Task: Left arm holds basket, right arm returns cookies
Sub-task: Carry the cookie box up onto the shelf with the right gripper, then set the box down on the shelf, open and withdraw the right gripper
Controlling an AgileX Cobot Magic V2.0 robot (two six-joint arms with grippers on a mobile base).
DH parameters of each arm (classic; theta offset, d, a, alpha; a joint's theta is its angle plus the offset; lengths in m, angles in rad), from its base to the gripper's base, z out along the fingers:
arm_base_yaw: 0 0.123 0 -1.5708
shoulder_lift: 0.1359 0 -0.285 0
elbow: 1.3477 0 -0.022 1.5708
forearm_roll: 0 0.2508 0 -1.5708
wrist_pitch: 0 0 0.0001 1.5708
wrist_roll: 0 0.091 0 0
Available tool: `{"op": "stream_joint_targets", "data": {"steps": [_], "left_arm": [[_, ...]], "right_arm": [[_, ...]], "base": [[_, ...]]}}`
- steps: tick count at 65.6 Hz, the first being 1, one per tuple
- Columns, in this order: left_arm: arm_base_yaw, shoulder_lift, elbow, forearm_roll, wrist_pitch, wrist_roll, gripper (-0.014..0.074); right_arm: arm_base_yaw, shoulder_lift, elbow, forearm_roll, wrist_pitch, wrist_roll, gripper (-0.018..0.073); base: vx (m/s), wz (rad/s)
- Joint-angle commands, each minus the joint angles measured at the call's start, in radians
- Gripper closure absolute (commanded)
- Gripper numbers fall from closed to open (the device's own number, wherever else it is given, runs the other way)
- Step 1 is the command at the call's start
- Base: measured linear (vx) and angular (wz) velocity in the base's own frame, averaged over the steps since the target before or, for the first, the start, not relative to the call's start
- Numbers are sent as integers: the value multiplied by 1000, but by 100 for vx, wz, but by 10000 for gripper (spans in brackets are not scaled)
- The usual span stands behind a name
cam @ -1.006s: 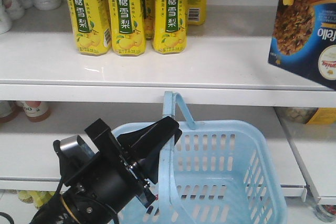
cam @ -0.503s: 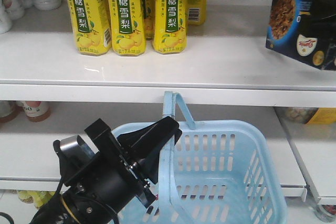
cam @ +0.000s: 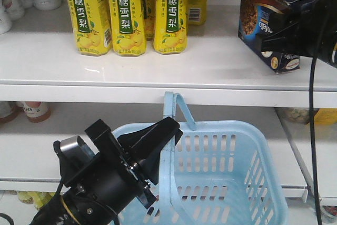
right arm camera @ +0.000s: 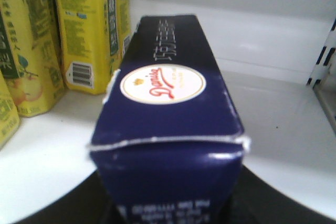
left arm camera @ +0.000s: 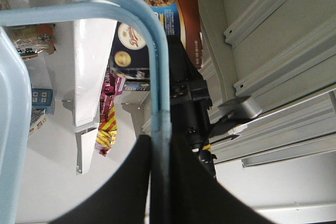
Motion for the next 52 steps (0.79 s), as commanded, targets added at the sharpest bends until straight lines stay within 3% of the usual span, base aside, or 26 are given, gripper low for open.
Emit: {"op": "stream_joint_targets", "data": {"steps": [1,19,32,43,52], "left_arm": [[10,-31,-29,-43,-269,8,599],[10,-31,-29,-43,-269,8,599],[10,-31,-29,-43,-269,8,599],[10,-31,-29,-43,-269,8,599],[10,-31,-29,-43,-269,8,599]], "right_arm": [[-8,1,-28,-17,-32,1,565],[-8,6,-28,-17,-80,-10,540],[-8,-3,-28,-17,-130,-15,383],[-8,-11,-28,-17,-127,-15,176],[-8,-14,-28,-17,-117,-15,91]], "base": [[0,0],[0,0],[0,0],[0,0],[0,0]]}}
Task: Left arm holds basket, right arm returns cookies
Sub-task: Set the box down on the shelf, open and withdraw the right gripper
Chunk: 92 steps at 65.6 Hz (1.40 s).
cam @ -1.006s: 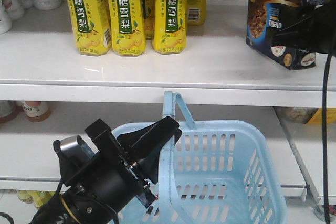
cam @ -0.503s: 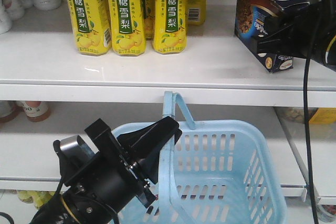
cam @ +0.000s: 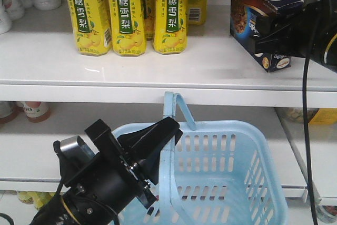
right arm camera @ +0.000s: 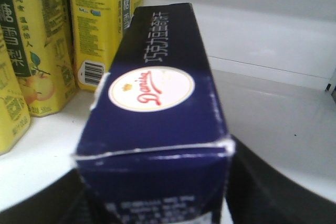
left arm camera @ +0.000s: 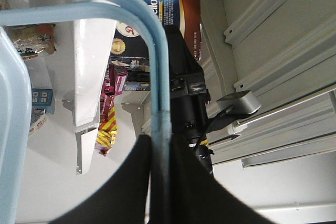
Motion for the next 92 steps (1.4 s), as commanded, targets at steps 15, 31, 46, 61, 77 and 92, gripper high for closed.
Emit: {"op": "stream_joint_targets", "data": {"steps": [15,31,46,61,77,92], "left_arm": [[10,-31,-29,-43,-269,8,599],[10,-31,-29,-43,-269,8,599],[10,-31,-29,-43,-269,8,599],[10,-31,-29,-43,-269,8,599],[10,-31,-29,-43,-269,8,599],[10,-31,-29,-43,-269,8,599]], "right_arm": [[-4,-54,-30,-13,-51,-8,87],[-4,-125,-30,-9,-28,-7,87],[-4,-235,-30,-4,74,-6,94],[-4,-377,-30,1,144,-6,204],[-4,-532,-27,1,356,-14,483],[-4,-671,-27,17,510,-106,570]], "base": [[0,0],[0,0],[0,0],[0,0],[0,0],[0,0]]}}
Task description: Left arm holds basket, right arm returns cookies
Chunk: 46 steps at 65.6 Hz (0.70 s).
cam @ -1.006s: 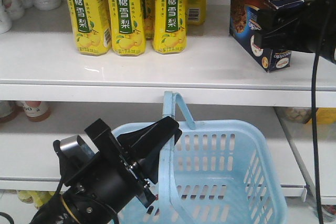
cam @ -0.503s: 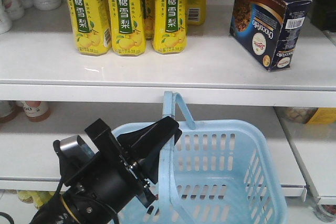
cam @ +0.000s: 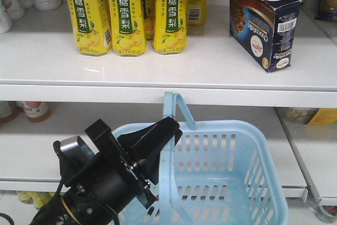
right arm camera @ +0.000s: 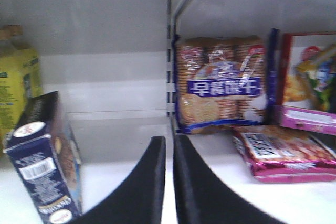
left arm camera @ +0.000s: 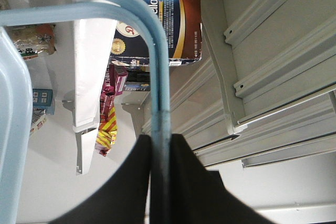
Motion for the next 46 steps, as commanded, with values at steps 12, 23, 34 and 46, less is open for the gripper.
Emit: {"op": "stream_joint_targets", "data": {"steps": [12,23,34,46], "left_arm": [[10,-31,-29,-43,-269,8,599],[10,-31,-29,-43,-269,8,599],[10,-31,-29,-43,-269,8,599],[10,-31,-29,-43,-269,8,599]], "right_arm": [[-4,-183,72,30,-20,-97,565],[-4,-343,260,115,-35,-155,562],[-2,-487,403,182,-79,-185,562],[-2,-582,528,239,-78,-185,562]], "base": [[0,0],[0,0],[0,0],[0,0]]}}
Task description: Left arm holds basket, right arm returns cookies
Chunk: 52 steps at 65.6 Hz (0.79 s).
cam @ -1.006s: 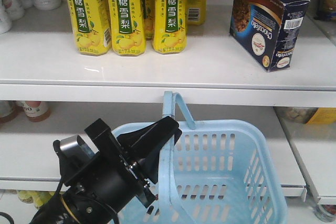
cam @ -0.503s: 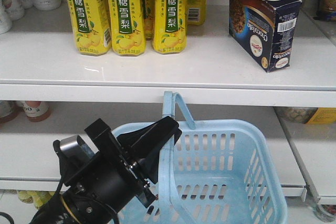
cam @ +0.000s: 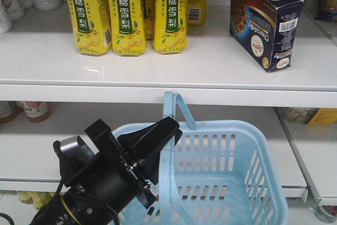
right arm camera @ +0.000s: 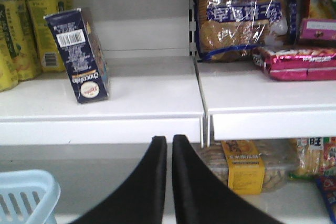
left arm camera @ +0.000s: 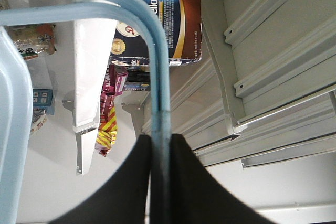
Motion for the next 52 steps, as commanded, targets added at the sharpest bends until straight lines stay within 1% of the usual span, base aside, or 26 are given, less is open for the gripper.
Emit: {"op": "stream_joint_targets", "data": {"steps": [1,8,52], "left_arm": [[10,-31,-29,-42,-269,8,599],[10,-31,-29,-42,-269,8,599],[10,-31,-29,-42,-269,8,599]], "right_arm": [[-2,-24,29,1,-75,-13,562],[-4,-40,58,4,-70,-12,562],[-4,-40,58,-1,-68,-8,562]], "base": [[0,0],[0,0],[0,0]]}}
